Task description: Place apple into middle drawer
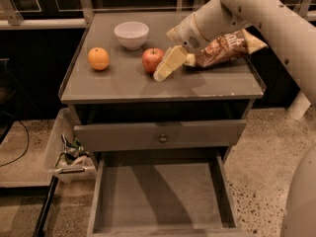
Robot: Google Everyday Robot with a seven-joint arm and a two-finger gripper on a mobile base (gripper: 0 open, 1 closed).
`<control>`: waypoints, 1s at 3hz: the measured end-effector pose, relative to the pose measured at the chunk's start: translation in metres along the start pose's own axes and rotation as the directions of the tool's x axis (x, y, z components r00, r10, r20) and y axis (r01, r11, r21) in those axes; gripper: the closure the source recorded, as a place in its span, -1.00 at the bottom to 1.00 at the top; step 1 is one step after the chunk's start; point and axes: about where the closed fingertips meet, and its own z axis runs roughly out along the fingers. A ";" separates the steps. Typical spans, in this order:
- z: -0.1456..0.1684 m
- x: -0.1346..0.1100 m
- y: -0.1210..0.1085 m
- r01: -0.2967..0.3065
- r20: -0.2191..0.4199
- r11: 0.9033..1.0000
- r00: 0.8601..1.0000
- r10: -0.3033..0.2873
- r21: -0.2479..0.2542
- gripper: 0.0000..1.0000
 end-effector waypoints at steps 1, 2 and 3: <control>0.016 -0.003 -0.008 0.046 -0.024 0.997 0.999 -0.045 0.061 -1.00; 0.033 -0.001 -0.018 0.050 -0.019 0.996 0.999 -0.049 0.072 -1.00; 0.051 0.004 -0.025 0.027 -0.009 0.998 1.000 -0.027 0.060 -1.00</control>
Offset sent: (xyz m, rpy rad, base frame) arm 0.0450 0.0245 -0.0285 -0.0272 -0.0974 -0.0359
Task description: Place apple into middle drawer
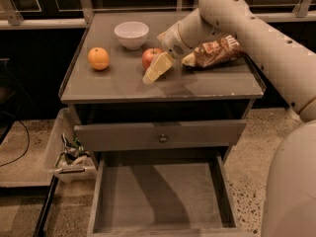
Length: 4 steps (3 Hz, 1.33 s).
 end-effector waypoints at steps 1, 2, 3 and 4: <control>0.011 0.011 -0.007 -0.031 -0.003 1.000 1.000 0.031 -0.007 -1.00; 0.012 0.011 -0.007 -0.032 -0.004 0.999 0.999 0.032 -0.008 -0.70; 0.012 0.011 -0.007 -0.032 -0.004 0.999 0.999 0.032 -0.008 -0.24; 0.012 0.011 -0.007 -0.032 -0.004 0.999 0.999 0.032 -0.008 0.22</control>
Offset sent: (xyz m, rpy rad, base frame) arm 0.0085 -0.0020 -0.0123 0.0068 0.0237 -0.0145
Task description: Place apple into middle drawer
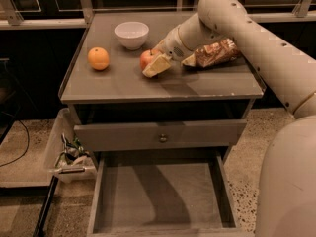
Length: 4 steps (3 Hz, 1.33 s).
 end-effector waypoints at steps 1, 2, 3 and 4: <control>0.000 0.000 0.000 0.000 0.000 1.000 1.000 0.000 0.000 0.69; 0.003 0.000 0.005 0.005 -0.013 1.000 1.000 -0.005 -0.017 1.00; 0.003 0.000 0.005 0.005 -0.014 1.000 1.000 -0.006 -0.017 1.00; -0.027 0.007 0.021 0.009 -0.003 1.000 1.000 -0.009 0.000 1.00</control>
Offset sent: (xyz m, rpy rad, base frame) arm -0.0075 0.0020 -0.0010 -0.0297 0.0195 0.0219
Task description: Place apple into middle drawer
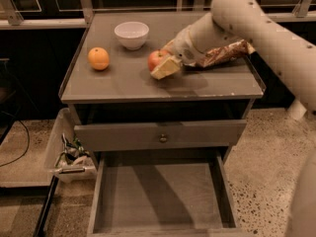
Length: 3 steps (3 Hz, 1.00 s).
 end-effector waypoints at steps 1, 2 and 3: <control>-0.053 0.010 0.038 0.032 0.038 0.999 0.999 -0.034 0.038 1.00; -0.091 0.023 0.093 0.090 0.081 0.995 0.992 -0.094 0.049 1.00; -0.117 0.064 0.146 0.108 0.072 0.993 0.991 -0.112 0.057 1.00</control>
Offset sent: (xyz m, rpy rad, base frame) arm -0.2165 -0.1348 0.0273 0.0584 -0.1896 0.0113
